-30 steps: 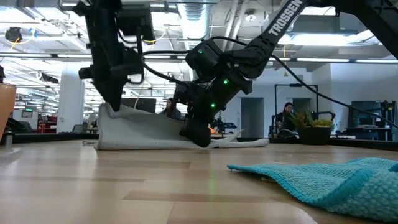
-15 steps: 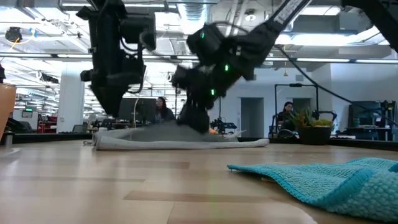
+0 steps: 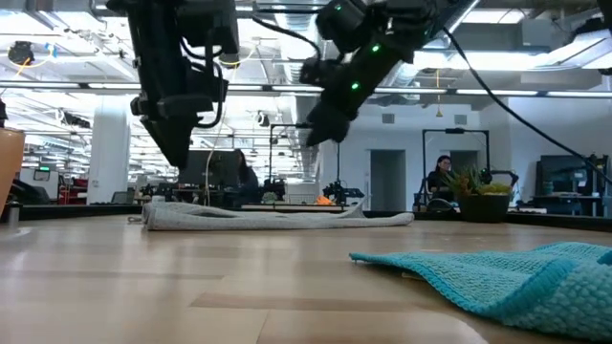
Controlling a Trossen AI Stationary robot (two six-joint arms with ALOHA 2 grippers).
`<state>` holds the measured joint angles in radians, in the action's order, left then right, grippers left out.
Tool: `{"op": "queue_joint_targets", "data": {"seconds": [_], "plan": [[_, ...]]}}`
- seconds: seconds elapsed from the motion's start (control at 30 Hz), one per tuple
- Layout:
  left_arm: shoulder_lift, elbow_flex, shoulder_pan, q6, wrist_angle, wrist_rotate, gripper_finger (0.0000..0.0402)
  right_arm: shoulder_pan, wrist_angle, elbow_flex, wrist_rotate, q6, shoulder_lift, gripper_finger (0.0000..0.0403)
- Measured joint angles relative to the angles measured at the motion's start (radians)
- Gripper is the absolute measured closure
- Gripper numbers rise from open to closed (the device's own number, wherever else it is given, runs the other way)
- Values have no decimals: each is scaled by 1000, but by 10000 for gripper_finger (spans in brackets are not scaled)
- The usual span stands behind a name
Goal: Fold microfiber towels
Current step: Fold the gray towel
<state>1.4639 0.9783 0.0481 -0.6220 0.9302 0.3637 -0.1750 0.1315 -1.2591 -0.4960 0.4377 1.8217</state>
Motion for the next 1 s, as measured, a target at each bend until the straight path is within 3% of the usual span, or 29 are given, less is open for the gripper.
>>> {"op": "queue_joint_targets", "data": {"seconds": [0.17,0.33,0.53,0.8,1.0], "plan": [[0,0,-75,38,-4,-1,260,-9,244,12,81,-92,-75,209],[0,-9,-152,28,-56,-10,260,26,358,72,188,-190,-143,208],[0,-96,-242,141,-283,-96,260,105,355,125,184,-250,-215,208],[0,-244,-307,254,-543,-71,260,169,347,125,183,-265,-241,211],[0,-325,-304,246,-598,-23,260,182,347,125,182,-265,-230,210]]}}
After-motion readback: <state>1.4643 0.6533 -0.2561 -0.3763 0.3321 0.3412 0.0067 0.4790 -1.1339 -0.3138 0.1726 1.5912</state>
